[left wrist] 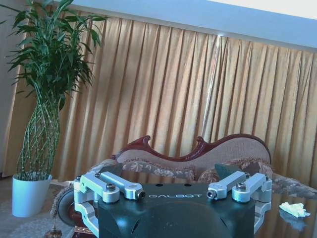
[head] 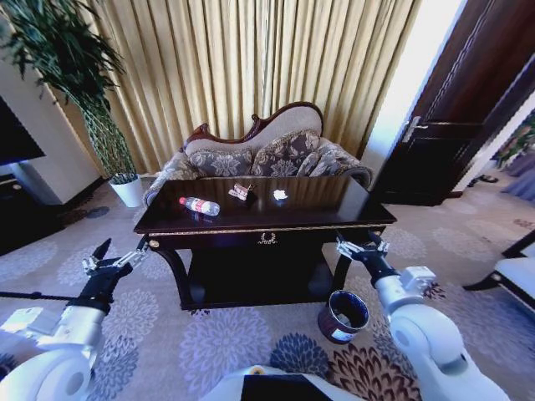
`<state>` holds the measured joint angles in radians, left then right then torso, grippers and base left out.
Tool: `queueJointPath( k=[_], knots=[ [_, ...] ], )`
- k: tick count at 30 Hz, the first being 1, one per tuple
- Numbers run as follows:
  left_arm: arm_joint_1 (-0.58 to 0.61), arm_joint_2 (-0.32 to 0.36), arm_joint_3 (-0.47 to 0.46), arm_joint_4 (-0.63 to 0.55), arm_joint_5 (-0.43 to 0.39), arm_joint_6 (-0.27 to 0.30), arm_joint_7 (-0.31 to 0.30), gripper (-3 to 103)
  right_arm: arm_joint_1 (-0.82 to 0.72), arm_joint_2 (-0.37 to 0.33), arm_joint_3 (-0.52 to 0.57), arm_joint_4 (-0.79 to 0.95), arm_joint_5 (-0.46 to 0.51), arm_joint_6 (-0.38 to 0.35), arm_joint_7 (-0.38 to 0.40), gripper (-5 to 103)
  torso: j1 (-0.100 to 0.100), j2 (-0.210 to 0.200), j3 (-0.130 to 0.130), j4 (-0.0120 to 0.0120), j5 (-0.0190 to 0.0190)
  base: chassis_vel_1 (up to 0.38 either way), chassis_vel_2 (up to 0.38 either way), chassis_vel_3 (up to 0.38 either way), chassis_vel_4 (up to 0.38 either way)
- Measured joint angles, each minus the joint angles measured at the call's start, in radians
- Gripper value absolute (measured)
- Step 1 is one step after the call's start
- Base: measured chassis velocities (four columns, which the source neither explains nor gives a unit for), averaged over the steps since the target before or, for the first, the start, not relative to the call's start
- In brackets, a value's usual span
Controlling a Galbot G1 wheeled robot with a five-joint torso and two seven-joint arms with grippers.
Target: Move to the front of the table and place the trash on the table into the trash bin.
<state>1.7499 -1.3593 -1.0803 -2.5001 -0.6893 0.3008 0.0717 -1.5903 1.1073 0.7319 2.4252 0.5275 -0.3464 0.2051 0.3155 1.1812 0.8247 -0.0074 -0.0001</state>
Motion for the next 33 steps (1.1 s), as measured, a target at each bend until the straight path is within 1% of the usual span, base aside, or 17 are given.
queueJointPath(
  k=[8,11,14,33],
  knots=[
    [-0.001,0.003,0.002,0.000,0.000,0.000,0.001,100,-0.007,-0.004,-0.005,0.009,-0.003,-0.006,-0.003,100,0.000,0.000,0.000,-0.0001,0.0001,0.000,0.000,0.000,0.000],
    [-0.003,0.004,0.002,0.000,0.000,-0.001,0.001,100,-0.008,-0.004,-0.012,0.015,0.000,-0.011,-0.017,100,0.000,0.000,0.000,-0.0001,0.0002,-0.054,0.041,0.059,-0.034],
    [-0.003,0.003,0.002,0.000,0.001,-0.001,0.001,100,-0.008,-0.005,-0.014,0.016,0.001,-0.012,-0.030,100,0.000,0.000,0.000,0.0000,0.0001,-0.088,0.101,0.086,-0.089],
    [-0.002,0.002,0.007,0.000,0.002,0.000,0.001,100,-0.013,-0.005,-0.021,0.022,-0.002,-0.027,-0.031,100,0.000,0.000,0.000,0.0000,0.0001,-0.096,0.099,0.092,-0.095]
  ],
)
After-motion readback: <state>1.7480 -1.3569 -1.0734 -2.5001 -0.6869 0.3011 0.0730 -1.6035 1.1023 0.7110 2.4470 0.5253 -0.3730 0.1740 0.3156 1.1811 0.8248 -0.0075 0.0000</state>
